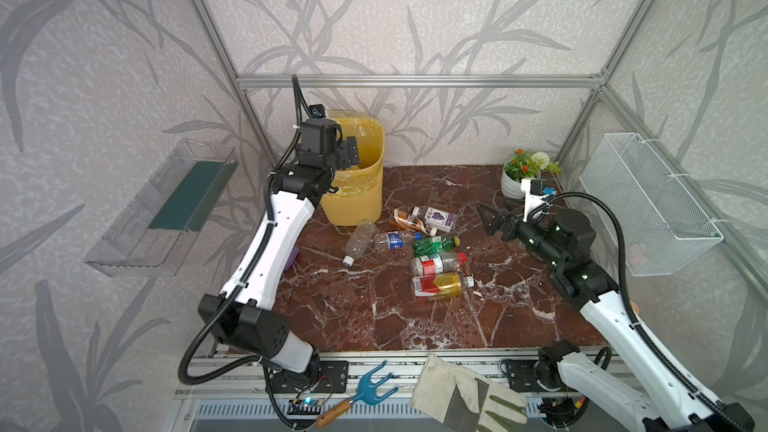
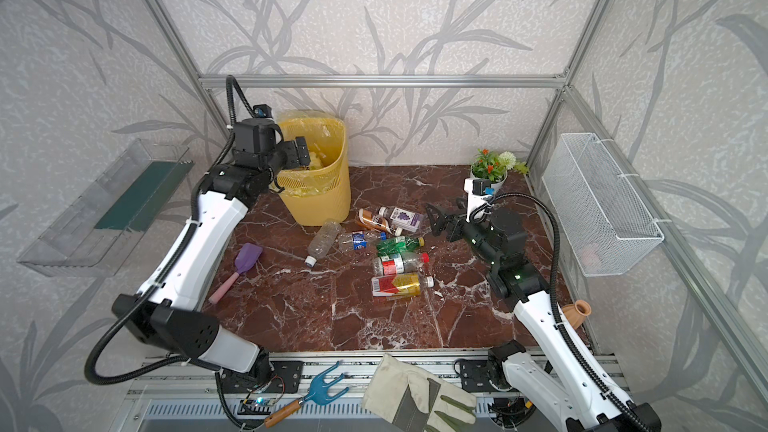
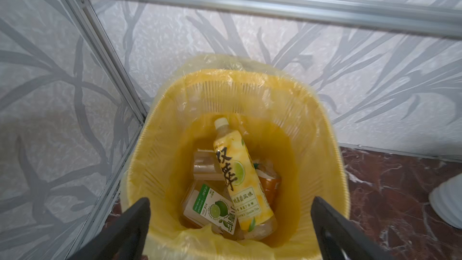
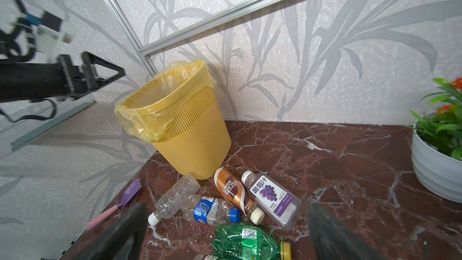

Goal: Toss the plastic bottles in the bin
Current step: 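Draw the left gripper back while the right gripper reaches toward the red-labelled bottle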

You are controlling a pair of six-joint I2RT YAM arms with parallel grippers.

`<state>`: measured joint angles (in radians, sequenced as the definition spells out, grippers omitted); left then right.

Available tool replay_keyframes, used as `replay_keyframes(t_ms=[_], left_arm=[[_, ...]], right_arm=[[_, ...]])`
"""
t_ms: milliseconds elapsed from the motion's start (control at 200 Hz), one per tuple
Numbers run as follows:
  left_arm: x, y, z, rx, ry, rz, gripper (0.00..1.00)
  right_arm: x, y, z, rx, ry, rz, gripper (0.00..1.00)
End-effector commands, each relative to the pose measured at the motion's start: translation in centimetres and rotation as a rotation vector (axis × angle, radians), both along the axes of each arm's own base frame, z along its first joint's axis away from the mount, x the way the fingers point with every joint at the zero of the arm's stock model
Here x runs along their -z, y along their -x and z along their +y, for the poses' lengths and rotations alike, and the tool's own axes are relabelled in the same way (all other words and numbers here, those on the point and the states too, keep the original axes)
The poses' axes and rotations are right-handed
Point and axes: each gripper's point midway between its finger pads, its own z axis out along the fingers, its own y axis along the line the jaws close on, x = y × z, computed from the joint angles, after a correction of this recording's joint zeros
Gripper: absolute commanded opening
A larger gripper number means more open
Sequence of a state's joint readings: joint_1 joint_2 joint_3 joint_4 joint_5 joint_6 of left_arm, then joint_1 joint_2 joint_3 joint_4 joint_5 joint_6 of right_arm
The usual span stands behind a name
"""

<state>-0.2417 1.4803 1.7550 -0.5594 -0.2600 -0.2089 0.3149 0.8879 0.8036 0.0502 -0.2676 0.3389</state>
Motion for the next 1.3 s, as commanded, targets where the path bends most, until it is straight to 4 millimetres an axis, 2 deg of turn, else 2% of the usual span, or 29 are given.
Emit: replay_keyframes(t_ms=[0,80,120,180,260,420,550,635,730,840,955,1030,1294], left_arm=[[-6.2,2.9,0.3,0.021,0.043,-0.173,0.99],[-6.2,4.9,-0.9,0.056,0.039,-0.201,0.99],[-6.8,6.2,-1.5,0.076,0.043,-0.25,0.99],[-6.3,7.7,-2.4,0.111,0.059,-0.284,0.99],[-5.7,9.8,-2.4,0.13,0.099,-0.305,0.99],[-2.4,12.3,-2.0,0.145,0.123,-0.249,0.99],[0.6,13.8,-1.2,0.123,0.124,-0.19,0.99],[2.4,14.5,-0.4,0.086,0.127,-0.154,0.99],[4.1,14.9,0.5,0.035,0.143,-0.134,0.99],[5.8,15.1,1.6,-0.037,0.18,-0.13,0.99],[7.4,15.2,2.2,-0.086,0.203,-0.114,0.99],[7.8,15.3,2.4,-0.097,0.193,-0.098,0.99],[7.9,15.5,3.1,-0.131,0.164,-0.091,0.99]], right_arm=[[1.3,0.0,-0.6,0.027,0.033,0.054,0.99],[2.0,0.0,-0.7,0.034,0.049,0.062,0.99],[2.4,0.0,-0.6,0.026,0.063,0.07,0.99],[3.3,0.2,-0.2,-0.012,0.111,0.092,1.0],[4.6,0.6,0.7,-0.083,0.184,0.139,0.97],[6.3,1.8,2.5,-0.221,0.407,0.173,0.95],[7.7,3.5,5.3,-0.379,0.612,0.156,0.95],[8.9,4.8,7.5,-0.492,0.726,0.148,0.95],[10.3,5.4,9.0,-0.559,0.817,0.165,1.0],[11.0,5.9,10.6,-0.611,0.898,0.153,0.99],[11.7,7.3,12.1,-0.71,0.935,0.137,0.99],[12.7,8.1,12.3,-0.768,0.987,0.154,1.0],[16.6,10.2,12.2,-0.918,1.104,0.264,0.86]])
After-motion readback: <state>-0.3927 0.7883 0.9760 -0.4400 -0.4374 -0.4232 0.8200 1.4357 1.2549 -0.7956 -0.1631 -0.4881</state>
